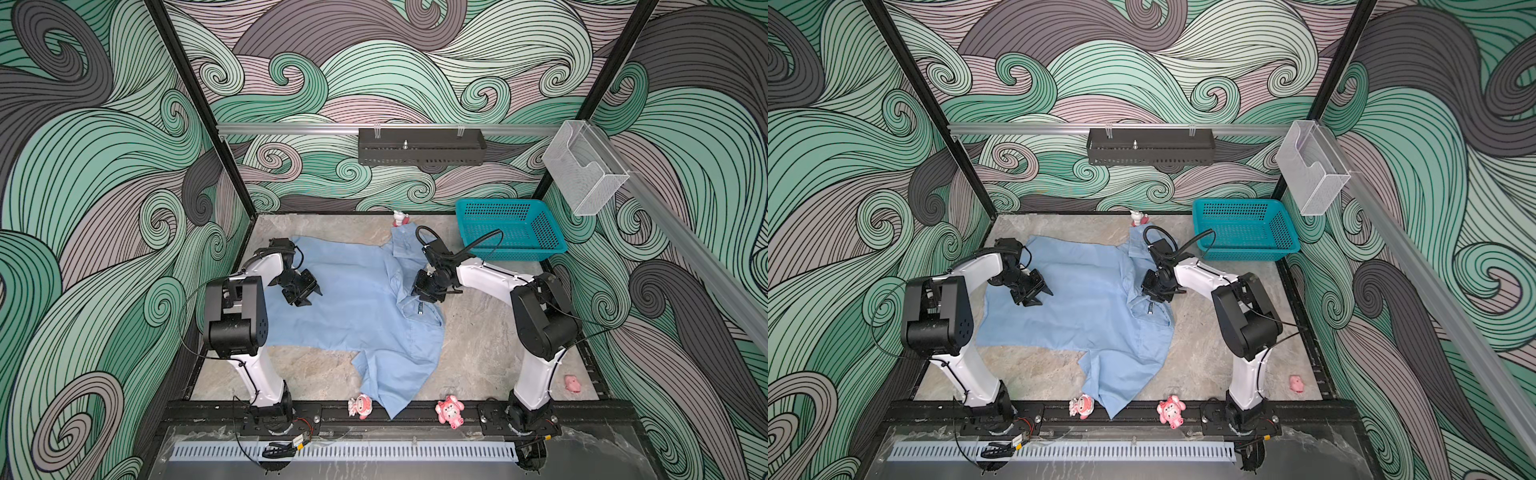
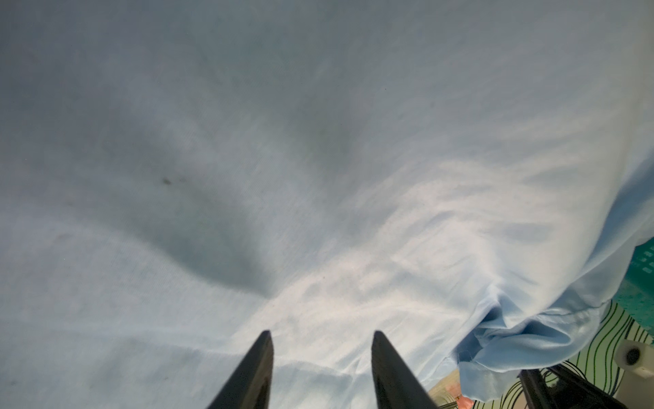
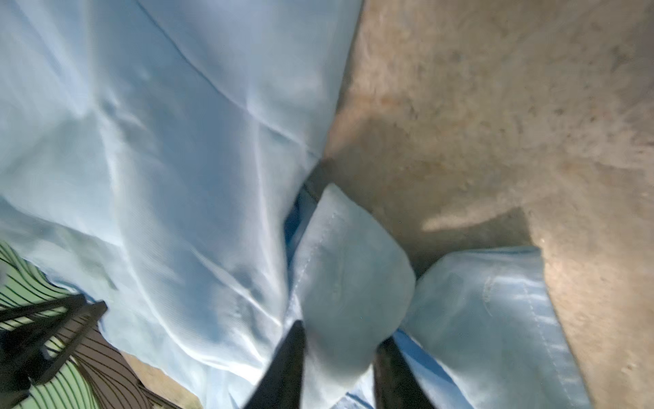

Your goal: Fold and stack the long sleeve shirts

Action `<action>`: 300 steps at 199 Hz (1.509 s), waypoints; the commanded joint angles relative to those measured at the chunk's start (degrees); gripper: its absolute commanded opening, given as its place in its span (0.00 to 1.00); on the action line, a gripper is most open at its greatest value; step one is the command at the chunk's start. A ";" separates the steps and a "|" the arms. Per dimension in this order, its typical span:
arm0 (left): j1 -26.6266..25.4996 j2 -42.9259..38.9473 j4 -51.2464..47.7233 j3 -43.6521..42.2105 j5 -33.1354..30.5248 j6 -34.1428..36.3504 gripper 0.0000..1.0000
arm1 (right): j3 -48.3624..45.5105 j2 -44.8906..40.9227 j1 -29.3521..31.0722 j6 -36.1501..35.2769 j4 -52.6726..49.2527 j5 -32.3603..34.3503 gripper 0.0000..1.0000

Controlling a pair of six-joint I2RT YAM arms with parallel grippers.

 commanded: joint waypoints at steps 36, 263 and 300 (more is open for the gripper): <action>2.14 2.76 -8.87 5.25 -10.56 3.37 0.33 | 3.85 -6.42 -8.85 -6.49 -6.38 7.14 0.00; -3.02 4.95 -2.83 -2.35 -0.47 0.54 0.26 | -3.39 -5.26 -12.42 -10.70 -4.41 0.00 0.34; -2.95 8.76 -5.88 -0.47 -5.71 2.30 0.17 | -2.91 -5.43 -12.67 -10.60 -3.62 -0.28 0.00</action>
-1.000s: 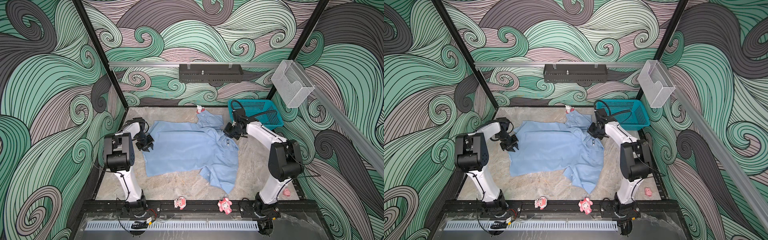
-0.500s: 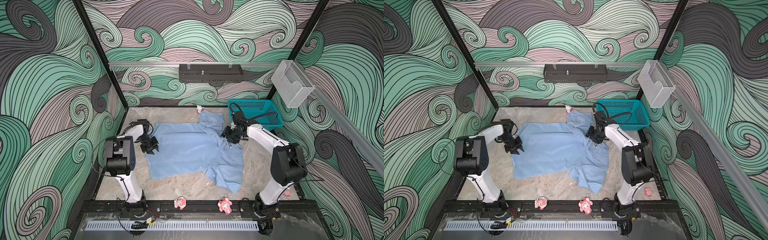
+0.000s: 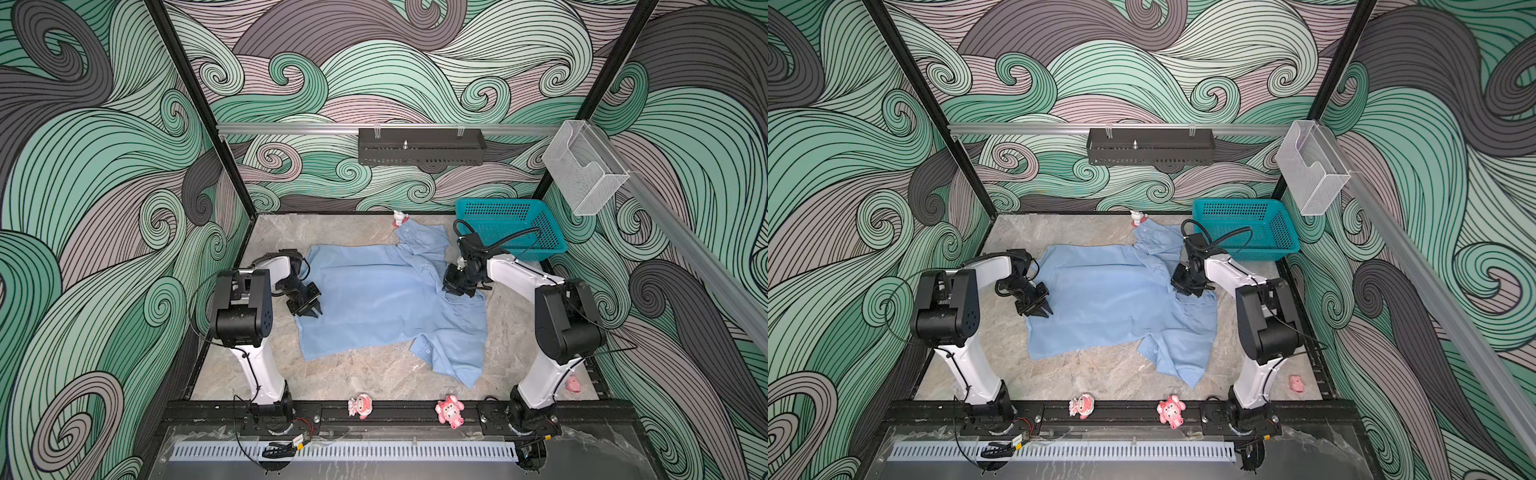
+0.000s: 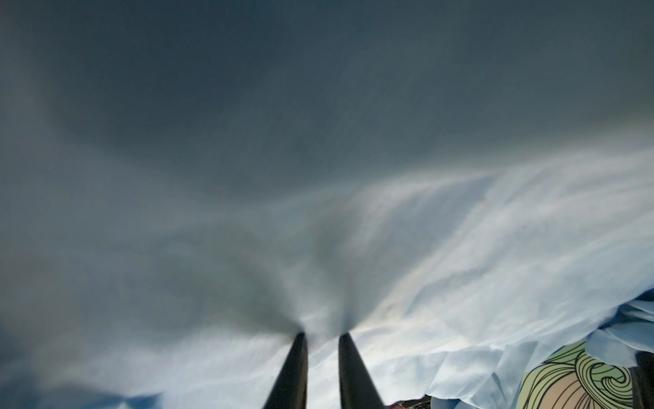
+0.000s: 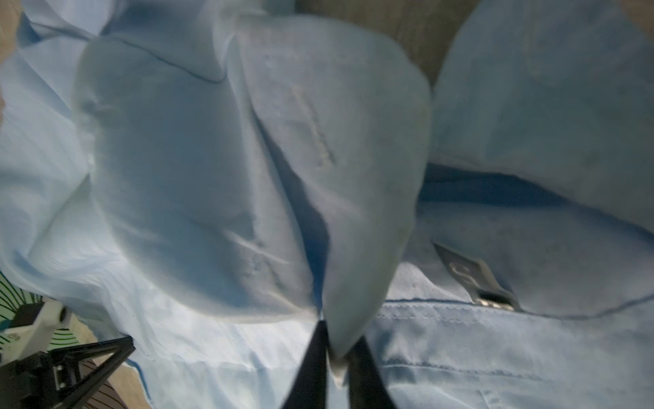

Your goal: Fold and stack the long sleeve shirts

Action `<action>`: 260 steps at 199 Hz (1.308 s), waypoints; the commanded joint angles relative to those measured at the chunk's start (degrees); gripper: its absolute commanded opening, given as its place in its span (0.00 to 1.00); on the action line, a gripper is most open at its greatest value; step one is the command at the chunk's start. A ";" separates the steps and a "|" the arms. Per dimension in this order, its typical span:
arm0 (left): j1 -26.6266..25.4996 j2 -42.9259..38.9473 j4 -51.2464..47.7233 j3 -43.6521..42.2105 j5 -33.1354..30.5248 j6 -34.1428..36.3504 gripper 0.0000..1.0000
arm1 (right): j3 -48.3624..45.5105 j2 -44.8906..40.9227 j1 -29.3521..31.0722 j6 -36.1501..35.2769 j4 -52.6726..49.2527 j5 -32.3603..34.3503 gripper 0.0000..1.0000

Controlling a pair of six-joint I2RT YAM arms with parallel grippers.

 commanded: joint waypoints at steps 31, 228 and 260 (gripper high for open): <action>-0.29 8.32 -7.35 6.28 -11.74 3.62 0.14 | 2.39 -4.85 -1.64 -0.96 -1.77 -0.04 0.00; -3.49 3.65 -18.76 24.07 -15.74 11.40 0.47 | 11.94 -15.73 -1.68 -6.94 -18.85 9.44 0.54; -8.08 3.44 -16.31 33.65 -5.98 9.60 0.46 | 0.65 -17.22 3.89 -3.88 -16.15 8.12 0.49</action>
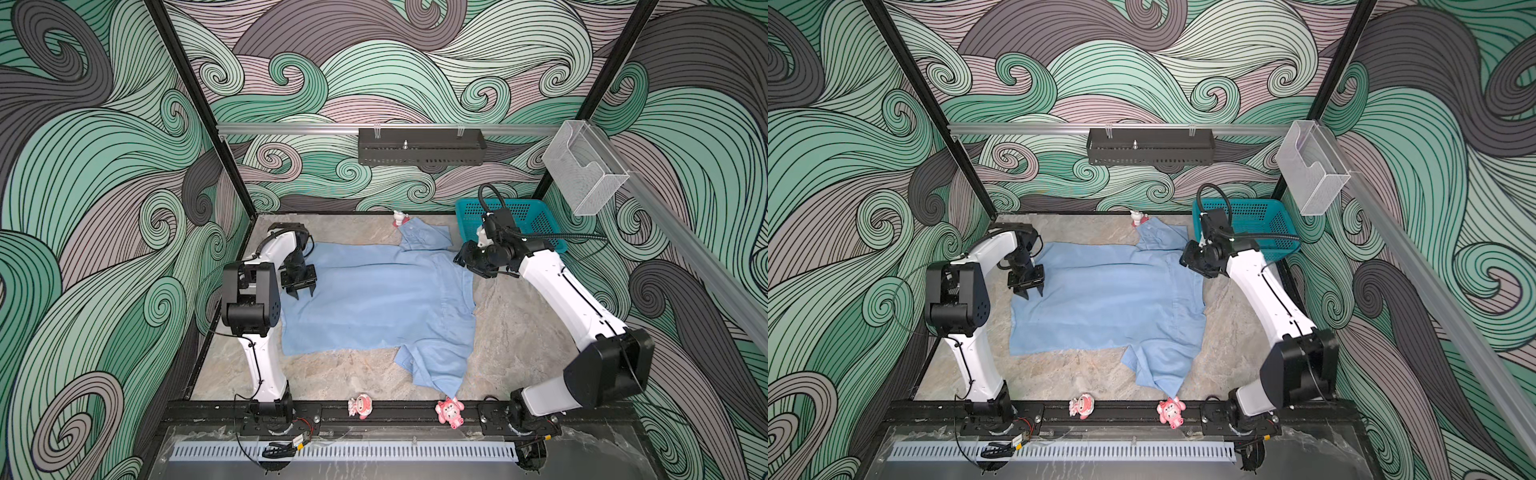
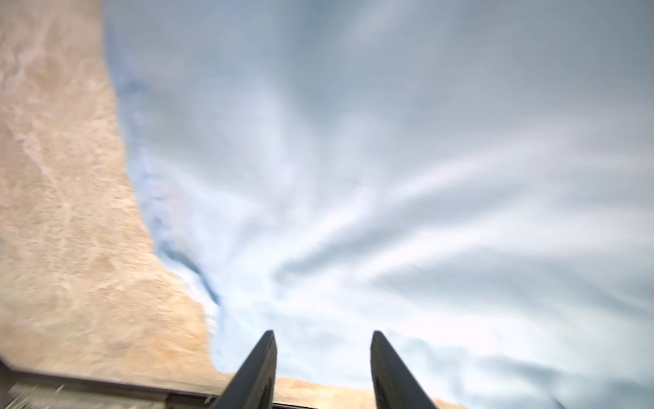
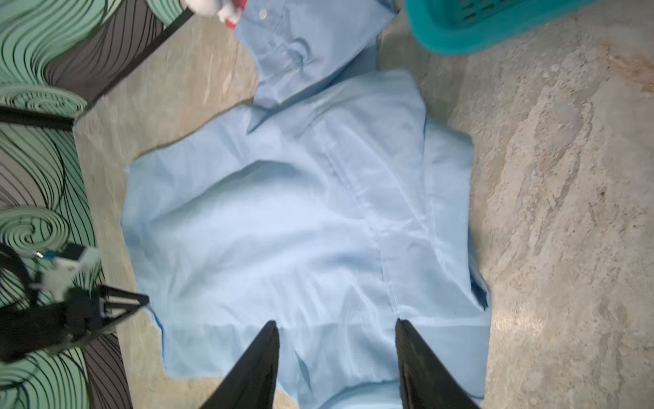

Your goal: Fold and stack the long sleeve shirts

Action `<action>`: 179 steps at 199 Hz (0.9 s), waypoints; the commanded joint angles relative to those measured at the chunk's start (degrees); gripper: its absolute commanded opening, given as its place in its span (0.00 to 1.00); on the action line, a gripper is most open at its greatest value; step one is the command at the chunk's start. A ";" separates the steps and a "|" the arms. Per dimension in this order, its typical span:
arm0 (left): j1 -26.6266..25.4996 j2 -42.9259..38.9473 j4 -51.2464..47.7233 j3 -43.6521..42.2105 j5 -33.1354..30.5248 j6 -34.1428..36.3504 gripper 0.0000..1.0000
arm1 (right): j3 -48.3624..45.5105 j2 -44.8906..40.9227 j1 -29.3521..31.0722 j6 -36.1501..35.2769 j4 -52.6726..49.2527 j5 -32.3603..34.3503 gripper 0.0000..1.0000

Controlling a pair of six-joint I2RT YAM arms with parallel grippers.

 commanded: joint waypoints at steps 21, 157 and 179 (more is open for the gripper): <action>-7.19 5.85 2.64 19.42 14.61 -3.08 0.46 | -13.74 4.16 2.76 3.70 2.91 -1.36 0.44; -20.39 33.35 13.96 44.78 28.39 -12.03 0.45 | -31.38 -0.02 12.69 7.66 -1.23 -1.29 0.34; -21.41 35.27 16.08 47.74 28.40 -13.18 0.45 | -30.96 -0.99 12.65 7.04 -1.22 -1.31 0.32</action>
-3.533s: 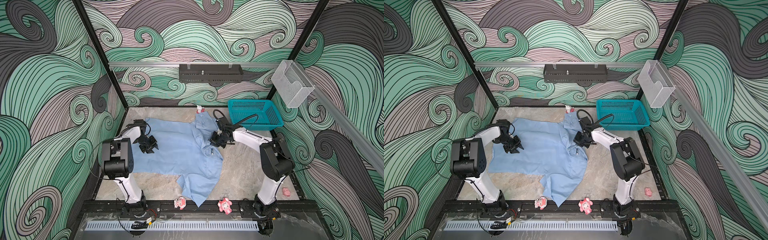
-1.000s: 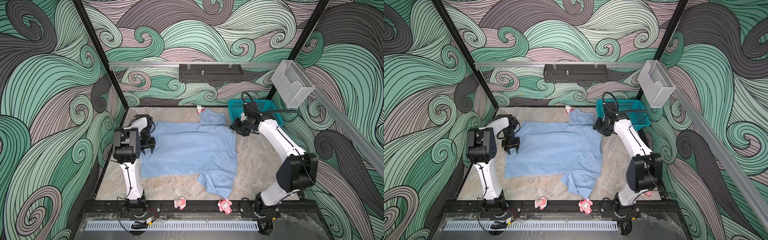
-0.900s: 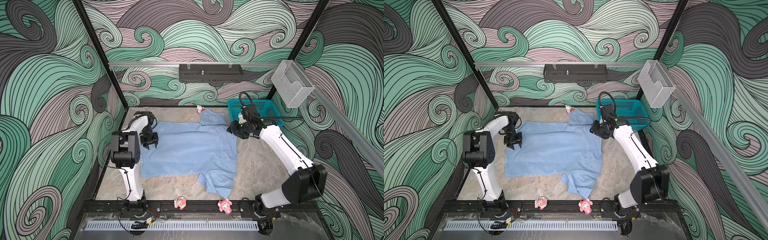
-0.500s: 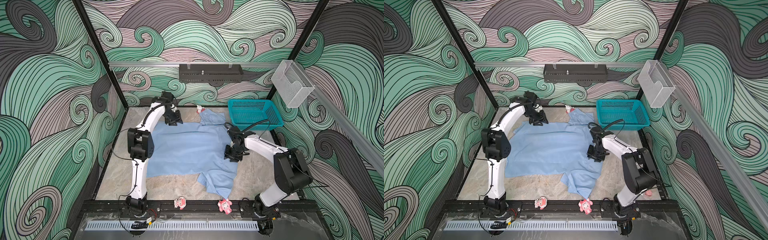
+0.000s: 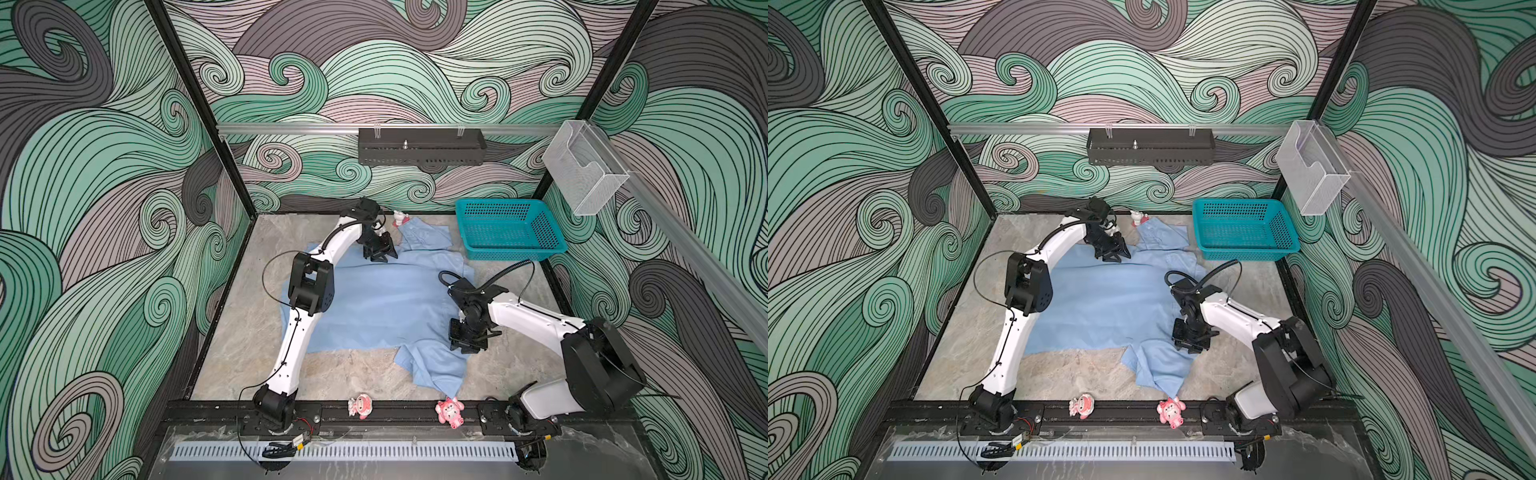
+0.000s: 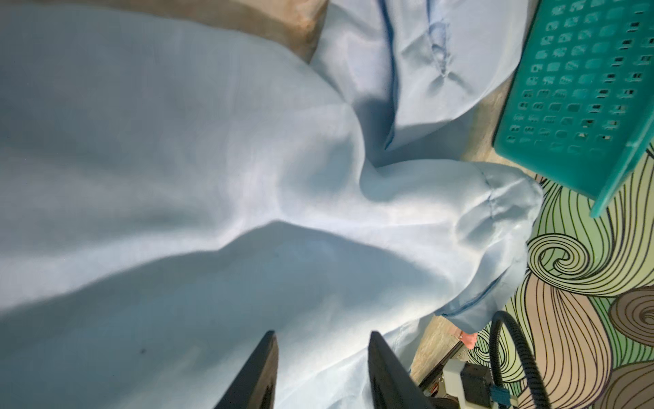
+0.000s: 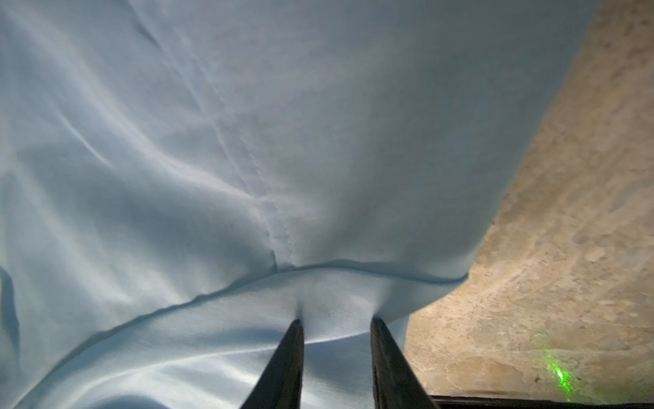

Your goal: Fold and stack the long sleeve shirts

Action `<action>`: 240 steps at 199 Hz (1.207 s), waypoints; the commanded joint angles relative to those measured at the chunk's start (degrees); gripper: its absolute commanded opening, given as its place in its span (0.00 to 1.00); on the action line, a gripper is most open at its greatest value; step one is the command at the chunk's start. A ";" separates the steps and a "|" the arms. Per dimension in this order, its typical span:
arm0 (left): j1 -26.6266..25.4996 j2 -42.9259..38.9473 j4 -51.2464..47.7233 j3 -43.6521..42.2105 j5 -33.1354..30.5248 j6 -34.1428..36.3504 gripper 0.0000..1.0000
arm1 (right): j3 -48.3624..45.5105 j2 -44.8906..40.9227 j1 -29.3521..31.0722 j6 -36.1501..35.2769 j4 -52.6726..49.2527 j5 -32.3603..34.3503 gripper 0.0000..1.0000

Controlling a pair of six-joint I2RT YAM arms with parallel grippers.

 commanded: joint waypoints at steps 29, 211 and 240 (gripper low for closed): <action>-1.73 3.39 11.34 3.92 1.65 -5.27 0.44 | 5.18 -2.08 0.19 -0.20 1.50 3.67 0.31; -3.79 9.92 14.75 6.36 3.66 -10.05 0.59 | -3.67 5.84 9.83 3.06 6.15 0.54 0.19; -4.59 13.70 12.89 10.07 4.23 -11.21 0.50 | -1.75 6.37 9.72 2.23 5.93 1.25 0.19</action>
